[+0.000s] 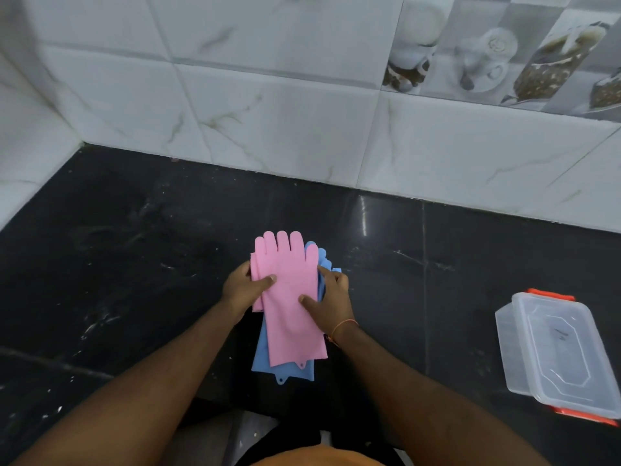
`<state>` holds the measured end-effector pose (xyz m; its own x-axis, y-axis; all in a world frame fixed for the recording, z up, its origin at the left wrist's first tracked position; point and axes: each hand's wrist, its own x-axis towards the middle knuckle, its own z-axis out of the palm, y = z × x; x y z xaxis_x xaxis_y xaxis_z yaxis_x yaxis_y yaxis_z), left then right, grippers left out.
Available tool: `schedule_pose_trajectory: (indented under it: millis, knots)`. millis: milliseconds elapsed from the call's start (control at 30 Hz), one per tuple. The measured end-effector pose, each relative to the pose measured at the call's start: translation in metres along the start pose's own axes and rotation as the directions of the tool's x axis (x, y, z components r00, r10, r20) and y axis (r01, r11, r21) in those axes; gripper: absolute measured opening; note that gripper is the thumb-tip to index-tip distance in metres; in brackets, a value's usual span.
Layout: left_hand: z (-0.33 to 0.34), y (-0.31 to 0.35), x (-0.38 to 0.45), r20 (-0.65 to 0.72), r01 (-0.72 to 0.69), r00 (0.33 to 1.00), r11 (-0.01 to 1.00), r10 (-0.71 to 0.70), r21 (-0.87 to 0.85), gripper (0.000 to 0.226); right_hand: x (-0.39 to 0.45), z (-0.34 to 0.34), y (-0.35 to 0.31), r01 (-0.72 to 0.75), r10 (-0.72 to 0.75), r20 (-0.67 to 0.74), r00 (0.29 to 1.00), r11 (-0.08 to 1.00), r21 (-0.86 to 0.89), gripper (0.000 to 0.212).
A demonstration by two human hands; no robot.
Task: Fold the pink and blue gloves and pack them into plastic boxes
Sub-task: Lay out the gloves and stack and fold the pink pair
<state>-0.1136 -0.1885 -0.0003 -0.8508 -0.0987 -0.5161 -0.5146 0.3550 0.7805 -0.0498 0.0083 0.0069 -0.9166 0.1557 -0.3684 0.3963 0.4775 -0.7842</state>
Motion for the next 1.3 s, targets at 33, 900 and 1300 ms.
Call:
schedule_pose_trajectory:
  millis: [33,900,1300]
  knots:
    - [-0.002,0.000,-0.001,-0.039,-0.017,0.999,0.998,0.019,0.053,0.069,0.001,0.004,-0.002,0.001,-0.001,0.005,1.000,1.000,-0.010,0.078]
    - [0.147,0.038,-0.120,0.444,-0.567,0.752,0.822,0.487,0.057,0.034,-0.060,-0.096,0.040,-0.123,0.106,0.068,0.992,0.678,0.725,0.036]
    - [0.230,0.020,-0.131,0.605,-0.773,0.625,0.502,0.494,0.389,0.042,-0.063,-0.196,0.149,-0.357,0.451,-0.085,0.889,0.797,0.488,0.027]
